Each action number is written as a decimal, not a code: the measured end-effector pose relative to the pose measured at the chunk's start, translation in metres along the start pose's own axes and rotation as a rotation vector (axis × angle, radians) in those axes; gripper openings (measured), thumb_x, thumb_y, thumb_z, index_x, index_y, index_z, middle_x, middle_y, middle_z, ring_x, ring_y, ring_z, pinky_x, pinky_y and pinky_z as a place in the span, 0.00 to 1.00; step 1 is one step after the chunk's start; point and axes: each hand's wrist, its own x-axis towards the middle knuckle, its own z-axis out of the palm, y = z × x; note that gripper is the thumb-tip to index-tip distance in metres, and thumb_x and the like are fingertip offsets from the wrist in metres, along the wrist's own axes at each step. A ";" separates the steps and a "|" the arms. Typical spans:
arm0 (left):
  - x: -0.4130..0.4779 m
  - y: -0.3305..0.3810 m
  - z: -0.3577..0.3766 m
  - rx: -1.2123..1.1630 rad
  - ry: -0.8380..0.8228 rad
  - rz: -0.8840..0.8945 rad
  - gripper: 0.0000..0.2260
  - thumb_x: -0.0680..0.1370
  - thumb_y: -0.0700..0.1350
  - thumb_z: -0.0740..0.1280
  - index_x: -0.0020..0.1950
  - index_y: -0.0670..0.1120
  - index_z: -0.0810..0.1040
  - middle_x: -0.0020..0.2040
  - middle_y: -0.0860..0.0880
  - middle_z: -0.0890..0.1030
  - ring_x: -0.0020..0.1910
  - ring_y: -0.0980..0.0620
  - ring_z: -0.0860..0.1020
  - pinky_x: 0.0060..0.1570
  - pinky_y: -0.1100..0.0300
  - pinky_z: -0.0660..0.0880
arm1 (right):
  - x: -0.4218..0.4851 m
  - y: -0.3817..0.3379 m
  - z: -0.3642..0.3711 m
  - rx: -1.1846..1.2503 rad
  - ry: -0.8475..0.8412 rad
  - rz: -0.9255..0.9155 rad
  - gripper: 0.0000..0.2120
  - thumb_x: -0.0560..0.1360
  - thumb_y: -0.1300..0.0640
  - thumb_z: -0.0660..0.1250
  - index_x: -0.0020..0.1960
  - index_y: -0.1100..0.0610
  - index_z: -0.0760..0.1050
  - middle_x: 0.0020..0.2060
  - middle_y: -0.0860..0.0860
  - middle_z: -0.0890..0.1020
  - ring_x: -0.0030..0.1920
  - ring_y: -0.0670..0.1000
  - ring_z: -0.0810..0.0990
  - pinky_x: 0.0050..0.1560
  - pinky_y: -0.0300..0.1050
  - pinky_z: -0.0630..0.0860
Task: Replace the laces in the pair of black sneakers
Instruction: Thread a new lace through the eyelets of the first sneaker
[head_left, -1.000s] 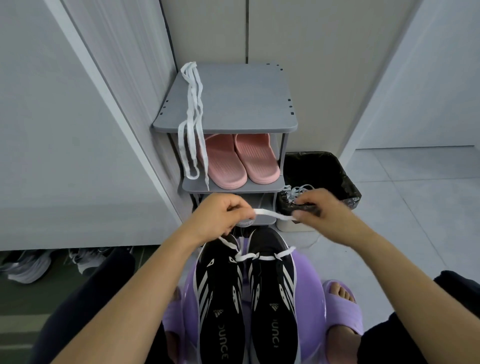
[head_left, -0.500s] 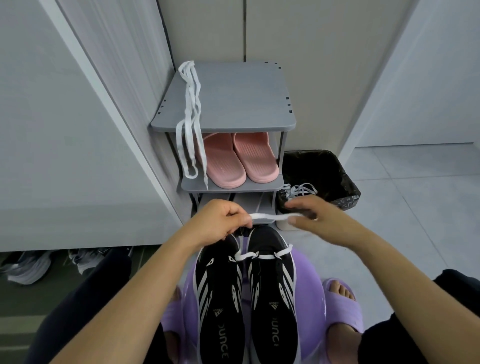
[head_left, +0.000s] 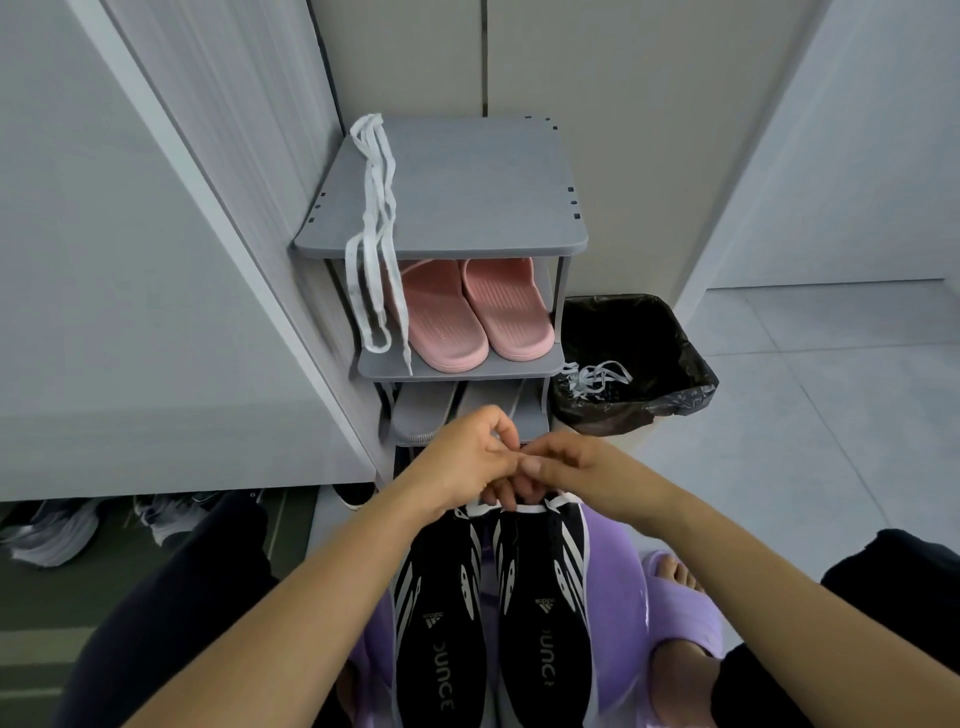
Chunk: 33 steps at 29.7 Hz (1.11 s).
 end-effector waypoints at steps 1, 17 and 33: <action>0.000 -0.001 0.000 0.000 -0.028 -0.002 0.06 0.78 0.36 0.63 0.45 0.45 0.68 0.33 0.47 0.82 0.28 0.53 0.79 0.31 0.60 0.73 | 0.002 0.001 0.002 0.041 0.005 0.008 0.04 0.77 0.58 0.64 0.44 0.56 0.75 0.33 0.46 0.79 0.33 0.41 0.76 0.37 0.30 0.72; -0.011 -0.033 0.043 0.955 0.133 -0.110 0.21 0.73 0.61 0.64 0.54 0.45 0.71 0.55 0.48 0.77 0.54 0.45 0.76 0.45 0.57 0.67 | 0.007 0.030 0.008 -0.365 0.159 0.200 0.05 0.70 0.61 0.69 0.37 0.53 0.80 0.27 0.42 0.75 0.27 0.39 0.72 0.28 0.29 0.65; -0.014 -0.055 0.024 -0.025 0.236 -0.279 0.08 0.73 0.33 0.69 0.51 0.38 0.81 0.34 0.49 0.78 0.32 0.54 0.75 0.34 0.70 0.73 | 0.013 0.047 0.032 -0.206 0.213 0.177 0.12 0.70 0.58 0.71 0.30 0.46 0.77 0.29 0.45 0.77 0.33 0.43 0.73 0.38 0.36 0.68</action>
